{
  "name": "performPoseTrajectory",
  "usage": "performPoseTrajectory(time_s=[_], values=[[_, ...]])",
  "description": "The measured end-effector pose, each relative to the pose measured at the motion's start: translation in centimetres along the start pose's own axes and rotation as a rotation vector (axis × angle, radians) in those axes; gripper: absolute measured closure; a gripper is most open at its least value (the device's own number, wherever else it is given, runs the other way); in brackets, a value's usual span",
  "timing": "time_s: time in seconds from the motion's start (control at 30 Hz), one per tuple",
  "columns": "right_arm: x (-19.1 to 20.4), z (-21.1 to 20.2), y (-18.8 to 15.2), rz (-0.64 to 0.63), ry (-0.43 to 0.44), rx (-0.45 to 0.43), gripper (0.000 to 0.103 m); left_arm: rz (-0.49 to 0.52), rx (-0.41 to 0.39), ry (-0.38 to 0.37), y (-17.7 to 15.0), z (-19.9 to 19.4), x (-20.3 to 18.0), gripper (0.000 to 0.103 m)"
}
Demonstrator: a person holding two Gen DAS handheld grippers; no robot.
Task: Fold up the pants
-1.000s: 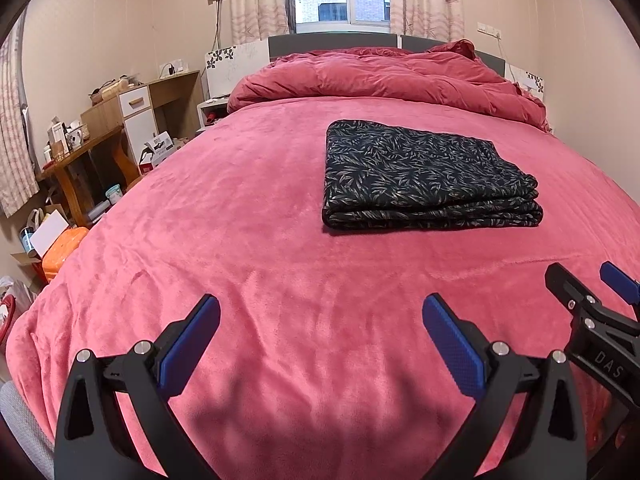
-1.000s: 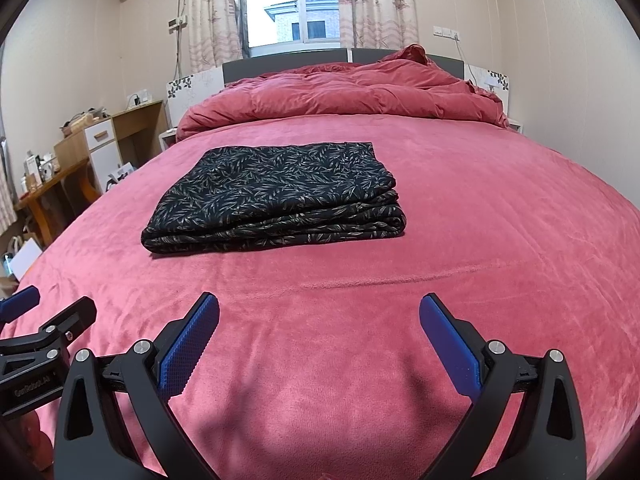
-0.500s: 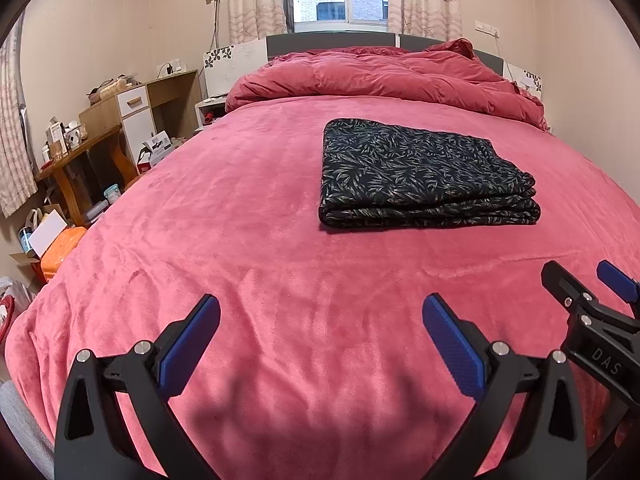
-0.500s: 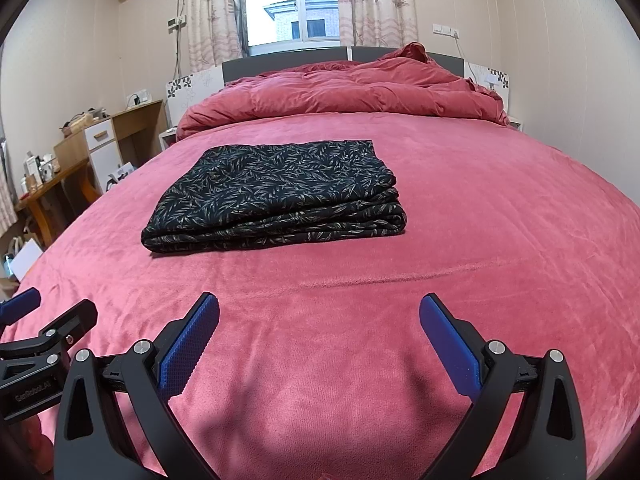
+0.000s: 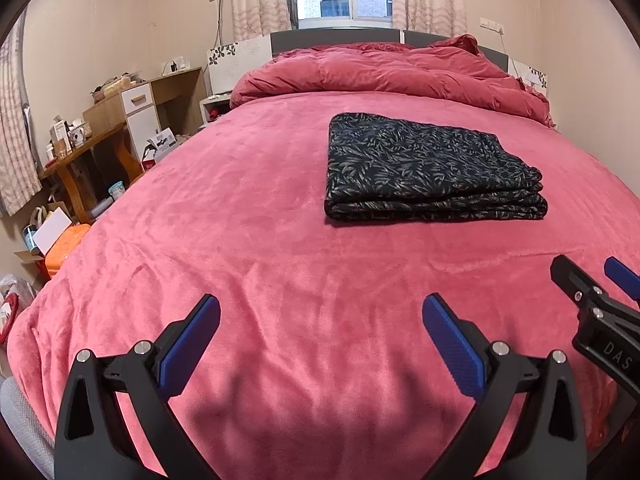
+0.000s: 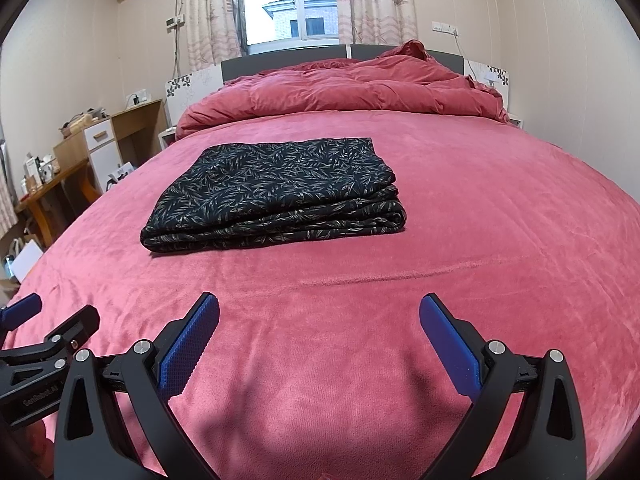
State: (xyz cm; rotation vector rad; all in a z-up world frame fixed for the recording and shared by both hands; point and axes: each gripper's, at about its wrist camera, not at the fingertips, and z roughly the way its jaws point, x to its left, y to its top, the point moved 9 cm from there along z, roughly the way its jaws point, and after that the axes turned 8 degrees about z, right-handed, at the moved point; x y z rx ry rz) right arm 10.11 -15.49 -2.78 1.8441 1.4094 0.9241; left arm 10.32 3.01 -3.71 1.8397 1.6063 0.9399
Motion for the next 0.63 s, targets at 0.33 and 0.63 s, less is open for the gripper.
performPoseTrajectory(time_s=[0.33,0.63], values=[[0.2,0.0,-0.3,0.008,-0.003,0.009,0.004,-0.002,0.032,-0.02,-0.5,0.6,-0.2,0.002],[-0.4,1.3,-0.8,0.011,-0.051,0.052,0.004,0.002,0.07,-0.039,-1.2,1.9,-0.6,0.002]])
